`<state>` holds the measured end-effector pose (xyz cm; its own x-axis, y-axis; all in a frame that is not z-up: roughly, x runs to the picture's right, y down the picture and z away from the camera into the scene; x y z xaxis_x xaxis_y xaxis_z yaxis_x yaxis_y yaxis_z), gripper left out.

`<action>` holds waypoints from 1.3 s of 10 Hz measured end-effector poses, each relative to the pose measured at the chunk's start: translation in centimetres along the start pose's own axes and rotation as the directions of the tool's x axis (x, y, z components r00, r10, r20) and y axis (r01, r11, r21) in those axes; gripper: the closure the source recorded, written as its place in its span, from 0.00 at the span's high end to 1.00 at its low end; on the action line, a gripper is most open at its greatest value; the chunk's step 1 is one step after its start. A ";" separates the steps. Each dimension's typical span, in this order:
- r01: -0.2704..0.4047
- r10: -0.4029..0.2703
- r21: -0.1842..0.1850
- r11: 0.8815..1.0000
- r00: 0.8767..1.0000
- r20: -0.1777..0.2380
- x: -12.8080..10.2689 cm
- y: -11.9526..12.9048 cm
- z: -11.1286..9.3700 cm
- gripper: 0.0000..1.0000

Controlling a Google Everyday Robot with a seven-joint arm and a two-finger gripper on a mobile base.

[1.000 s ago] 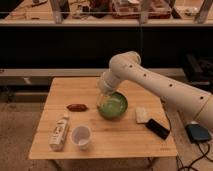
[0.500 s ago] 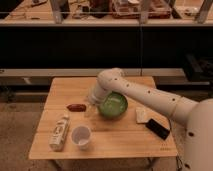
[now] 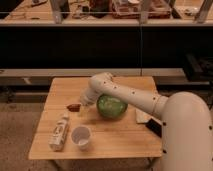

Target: Place the pepper in the ceramic cup

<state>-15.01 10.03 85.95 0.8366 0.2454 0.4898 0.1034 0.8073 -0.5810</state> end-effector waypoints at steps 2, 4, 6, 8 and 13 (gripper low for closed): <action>-0.028 0.029 -0.029 0.999 0.998 0.050 -0.6 -0.1 2.1 0.65; -0.030 0.035 -0.048 0.998 0.993 0.111 -1.4 -0.3 3.6 0.65; -0.007 0.012 -0.041 0.999 0.993 0.116 -1.0 -1.0 4.3 0.65; 0.014 -0.012 -0.024 1.000 0.995 0.096 -0.2 -1.6 4.4 0.65; 0.041 -0.040 -0.027 0.999 0.999 0.033 1.3 -2.1 5.1 0.57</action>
<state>-16.90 11.40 91.18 0.8138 0.2302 0.5336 0.1523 0.8017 -0.5780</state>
